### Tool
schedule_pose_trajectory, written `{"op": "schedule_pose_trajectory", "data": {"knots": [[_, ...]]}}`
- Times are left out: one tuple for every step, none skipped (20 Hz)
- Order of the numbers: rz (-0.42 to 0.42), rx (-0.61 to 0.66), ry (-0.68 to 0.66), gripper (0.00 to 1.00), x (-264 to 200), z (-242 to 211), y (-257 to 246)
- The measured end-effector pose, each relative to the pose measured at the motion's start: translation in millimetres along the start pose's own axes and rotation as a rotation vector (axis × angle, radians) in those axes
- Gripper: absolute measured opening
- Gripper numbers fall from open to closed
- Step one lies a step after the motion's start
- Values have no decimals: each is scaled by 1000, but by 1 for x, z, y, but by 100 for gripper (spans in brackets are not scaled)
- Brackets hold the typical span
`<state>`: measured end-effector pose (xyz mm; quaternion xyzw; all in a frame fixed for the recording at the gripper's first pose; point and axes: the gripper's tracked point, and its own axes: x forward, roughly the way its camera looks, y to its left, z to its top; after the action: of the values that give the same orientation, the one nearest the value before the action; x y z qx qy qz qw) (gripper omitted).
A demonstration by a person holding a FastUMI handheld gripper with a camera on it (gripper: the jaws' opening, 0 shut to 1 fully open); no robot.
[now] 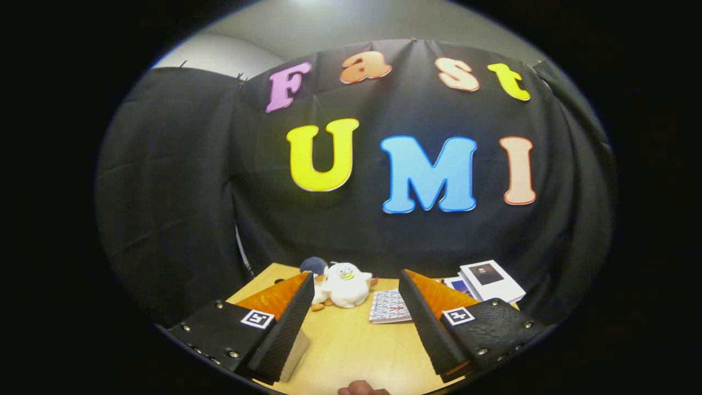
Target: Open the storage box then place both shoes into the box .Put the left shoe in first, then the right shoe, with the right side of both shoes facing outward in a uniform manner.
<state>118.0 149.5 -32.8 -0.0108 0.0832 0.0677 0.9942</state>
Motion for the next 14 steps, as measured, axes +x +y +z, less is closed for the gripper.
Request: {"op": "schedule_pose_trajectory", "data": {"knots": [[-26,2,-24,96,-7,14,-14],[-59,-6,-49,96,-19,30,-24],[-83,-17,-69,96,-26,42,-36],[-97,-24,-87,96,-35,51,-44],[-111,-26,-98,96,-43,57,-50],[-116,-18,-104,96,-52,61,-54],[-124,-2,-112,96,-59,66,-58],[-127,6,-117,96,-65,69,-61],[-132,6,-122,96,-68,70,-65],[-135,2,-131,96,-72,70,-68],[-135,-1,-135,96,-73,69,-69],[-129,-2,-138,96,-76,68,-69],[-122,0,-139,96,-76,67,-68],[-115,-1,-142,96,-75,67,-67]]}}
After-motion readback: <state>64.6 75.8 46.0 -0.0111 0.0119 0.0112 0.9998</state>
